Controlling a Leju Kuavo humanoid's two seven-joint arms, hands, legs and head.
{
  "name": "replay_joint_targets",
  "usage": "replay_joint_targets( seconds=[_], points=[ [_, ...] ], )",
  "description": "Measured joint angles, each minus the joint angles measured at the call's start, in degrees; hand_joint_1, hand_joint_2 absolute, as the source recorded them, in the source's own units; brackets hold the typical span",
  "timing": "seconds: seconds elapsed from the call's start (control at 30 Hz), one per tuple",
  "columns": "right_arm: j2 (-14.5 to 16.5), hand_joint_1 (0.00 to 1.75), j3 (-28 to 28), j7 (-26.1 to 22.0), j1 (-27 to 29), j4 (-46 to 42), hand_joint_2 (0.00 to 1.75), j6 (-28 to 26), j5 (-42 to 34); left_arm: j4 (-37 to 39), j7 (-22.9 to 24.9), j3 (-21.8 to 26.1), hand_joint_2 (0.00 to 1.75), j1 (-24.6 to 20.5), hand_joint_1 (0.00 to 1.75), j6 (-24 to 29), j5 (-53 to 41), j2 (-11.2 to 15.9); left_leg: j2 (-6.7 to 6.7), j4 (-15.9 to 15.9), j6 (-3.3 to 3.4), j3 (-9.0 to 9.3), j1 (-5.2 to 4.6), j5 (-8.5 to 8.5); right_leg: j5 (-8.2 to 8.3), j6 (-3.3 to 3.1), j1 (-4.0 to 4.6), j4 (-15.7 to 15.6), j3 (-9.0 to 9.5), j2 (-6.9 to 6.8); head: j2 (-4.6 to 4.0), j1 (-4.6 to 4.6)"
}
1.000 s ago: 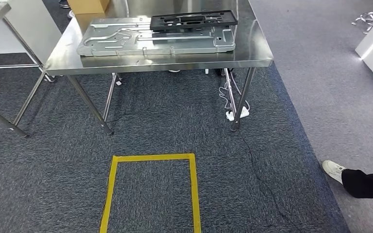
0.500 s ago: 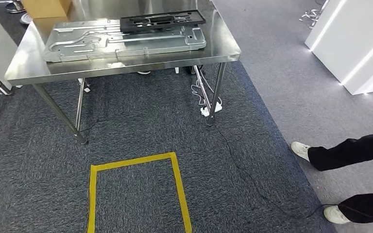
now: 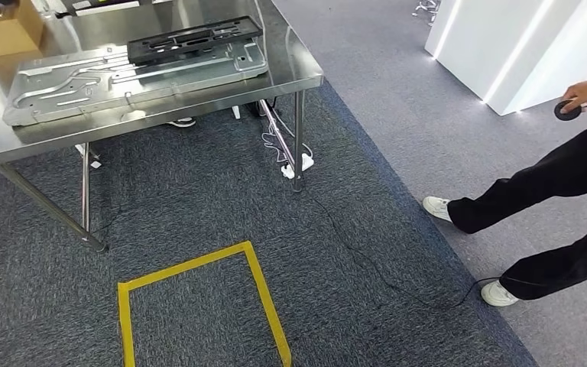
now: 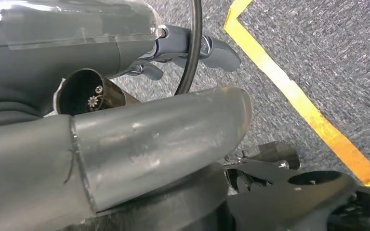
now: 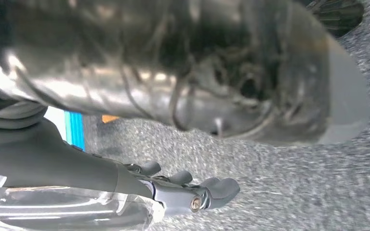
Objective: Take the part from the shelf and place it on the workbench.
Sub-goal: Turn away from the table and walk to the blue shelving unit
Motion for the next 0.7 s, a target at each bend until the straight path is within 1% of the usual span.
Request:
replay_joint_targets(
  seconds=[0.03, 0.07, 0.1, 0.13, 0.17, 0.2, 0.23, 0.27, 0.3, 0.33, 0.37, 0.4, 0.43, 0.47, 0.5, 0.53, 0.57, 0.6, 0.63, 0.67, 0.7],
  points=[
    [0.0, 0.0, 0.0, 0.0, 0.03, 0.02, 0.0, 0.01, 0.0, 0.0, 0.0, 0.03, 0.0, 0.01, 0.0, 0.01, 0.0, 0.02, -0.14, -1.99, -0.16, 1.19, 0.17, 1.32, 0.13, 0.21, -0.15, 0.26, -0.33, 0.75, 0.0, 0.0],
    [0.0, 0.0, 0.0, 0.0, 0.04, 0.04, 0.0, 0.01, 0.0, 0.0, 0.0, 0.06, 0.0, 0.0, 0.0, 0.02, 0.0, 0.03, -0.79, -5.79, -0.28, 3.34, 0.36, 3.14, 0.26, 0.48, -0.33, 0.53, -0.63, 1.5, 0.0, -0.01],
    [0.0, 0.0, 0.0, 0.0, 0.0, 0.05, 0.0, 0.0, 0.0, 0.0, 0.0, 0.08, 0.0, -0.03, 0.0, 0.04, 0.0, 0.05, -2.0, -9.74, -0.35, 5.47, 0.42, 4.53, 0.39, 0.8, -0.47, 0.8, -0.86, 2.17, 0.0, -0.02],
    [0.0, 0.0, 0.0, 0.0, -0.03, 0.06, 0.0, -0.01, 0.01, 0.0, 0.0, 0.11, 0.0, -0.07, 0.0, 0.07, 0.01, 0.05, -3.12, -12.86, -0.16, 7.08, 0.41, 5.51, 0.46, 1.22, -0.49, 1.03, -1.08, 2.79, 0.0, 0.01],
    [0.0, 0.0, 0.0, 0.0, -0.07, 0.06, 0.0, -0.01, 0.03, 0.0, 0.0, 0.13, 0.0, -0.12, 0.0, 0.09, 0.01, 0.05, -3.95, -14.69, 0.2, 7.96, 0.34, 5.95, 0.57, 1.67, -0.45, 1.13, -1.24, 3.29, 0.0, 0.03],
    [0.0, 0.0, 0.0, 0.01, -0.07, 0.06, 0.0, -0.04, 0.08, 0.0, 0.01, 0.16, 0.0, -0.18, 0.0, 0.13, 0.02, 0.05, -4.17, -15.15, 0.7, 8.03, 0.14, 5.98, 0.7, 2.15, -0.43, 1.09, -1.36, 3.72, 0.0, 0.08],
    [0.0, 0.0, 0.0, 0.05, -0.02, 0.07, 0.0, -0.1, 0.22, 0.0, 0.02, 0.19, 0.0, -0.22, 0.0, 0.17, 0.04, 0.06, -3.69, -15.21, 1.33, 7.92, -0.01, 6.24, 0.9, 2.65, -0.46, 0.95, -1.52, 4.14, 0.0, 0.1],
    [0.0, 0.0, 0.0, 0.16, 0.08, 0.08, 0.0, -0.26, 0.54, 0.0, 0.03, 0.2, 0.0, -0.25, 0.0, 0.21, 0.04, 0.04, -3.11, -15.3, 1.91, 7.8, -0.02, 6.57, 1.09, 3.02, -0.59, 0.95, -1.72, 4.25, 0.0, 0.12],
    [0.0, 0.0, 0.02, 0.34, 0.17, 0.1, 0.44, -0.52, 1.05, 0.0, 0.04, 0.22, 0.0, -0.27, 0.0, 0.24, 0.04, 0.03, -2.57, -15.44, 2.46, 7.64, -0.04, 6.92, 0.68, 3.24, -0.69, 1.57, -2.15, 3.57, 0.0, 0.13],
    [0.01, 0.0, 0.07, 0.57, 0.22, 0.12, 0.87, -0.89, 1.67, 0.0, 0.07, 0.24, 0.0, -0.26, 0.0, 0.27, 0.02, 0.01, -2.07, -15.6, 2.94, 7.47, -0.02, 7.29, -0.48, 3.34, -0.72, 3.19, -3.01, 2.37, 0.0, 0.14],
    [0.02, 0.0, 0.14, 0.81, 0.2, 0.14, 1.31, -1.32, 2.29, 0.0, 0.1, 0.25, 0.0, -0.21, 0.0, 0.28, -0.02, -0.01, -1.58, -15.72, 3.31, 7.24, -0.03, 7.6, -2.37, 3.35, -0.7, 6.01, -4.33, 0.89, 0.0, 0.19],
    [0.03, 0.0, 0.23, 1.03, 0.12, 0.14, 1.75, -1.76, 2.79, 0.0, 0.14, 0.26, 0.0, -0.1, 0.0, 0.28, -0.05, 0.0, -1.13, -15.71, 3.5, 7.01, -0.16, 7.74, -4.7, 3.34, -0.62, 9.71, -5.97, -0.49, 0.0, 0.2],
    [0.04, 0.0, 0.31, 1.19, 0.04, 0.14, 1.75, -2.17, 3.14, 0.0, 0.17, 0.28, 0.0, 0.05, 0.0, 0.28, -0.08, 0.02, -0.73, -15.68, 3.6, 6.81, -0.31, 7.83, -6.69, 3.41, -0.59, 13.53, -7.59, -1.16, 0.0, 0.22],
    [0.04, 0.0, 0.38, 1.3, 0.02, 0.14, 1.75, -2.5, 3.37, 0.0, 0.2, 0.31, 0.0, 0.18, 0.0, 0.28, -0.09, 0.03, -0.35, -15.63, 3.63, 6.61, -0.46, 7.87, -7.81, 3.46, -0.54, 16.4, -8.67, -1.43, 0.0, 0.22],
    [0.04, 0.0, 0.42, 1.38, 0.06, 0.14, 1.75, -2.73, 3.54, 0.0, 0.21, 0.33, 0.0, 0.27, 0.0, 0.28, -0.1, 0.05, -0.08, -15.57, 3.64, 6.47, -0.59, 7.9, -7.98, 3.44, -0.48, 17.64, -8.94, -1.53, 0.0, 0.22],
    [0.04, 0.0, 0.45, 1.43, 0.13, 0.14, 1.75, -2.89, 3.69, 0.0, 0.21, 0.35, 0.0, 0.31, 0.0, 0.29, -0.14, 0.05, 0.08, -15.52, 3.63, 6.4, -0.71, 7.91, -7.01, 3.27, -0.39, 16.45, -7.95, -1.56, 0.0, 0.22],
    [0.04, 0.0, 0.48, 1.47, 0.2, 0.15, 1.75, -3.03, 3.79, 0.0, 0.22, 0.37, 0.0, 0.3, 0.0, 0.29, -0.24, 0.05, 0.15, -15.48, 3.62, 6.42, -0.81, 7.92, -5.34, 2.95, -0.23, 13.2, -5.92, -1.57, 0.0, 0.22],
    [0.02, 0.0, 0.5, 1.5, 0.23, 0.15, 1.75, -3.16, 3.89, 0.0, 0.21, 0.38, 0.0, 0.28, 0.0, 0.29, -0.32, 0.03, 0.16, -15.47, 3.58, 6.47, -0.87, 7.93, -3.7, 2.47, -0.01, 9.0, -3.43, -1.46, 0.0, 0.22],
    [0.0, 0.0, 0.53, 1.51, 0.24, 0.15, 1.75, -3.31, 3.98, 0.0, 0.2, 0.4, 0.0, 0.23, 0.0, 0.31, -0.41, 0.02, 0.14, -15.37, 3.46, 6.46, -1.05, 7.91, -2.4, 2.02, 0.23, 5.05, -1.22, -1.42, 0.0, 0.22],
    [-0.02, 0.0, 0.56, 1.51, 0.23, 0.15, 1.75, -3.46, 4.03, 0.0, 0.19, 0.41, 0.0, 0.18, 0.0, 0.32, -0.47, 0.01, 0.11, -15.3, 3.26, 6.41, -1.16, 7.9, -1.74, 1.67, 0.45, 2.5, 0.12, -1.43, 0.0, 0.22],
    [-0.04, 0.0, 0.58, 1.51, 0.22, 0.15, 1.75, -3.58, 4.07, 0.0, 0.17, 0.42, 0.0, 0.14, 0.0, 0.34, -0.49, 0.0, 0.08, -15.24, 3.0, 6.32, -1.21, 7.91, -1.6, 1.42, 0.63, 1.31, 0.66, -1.46, 0.0, 0.22]
  ],
)
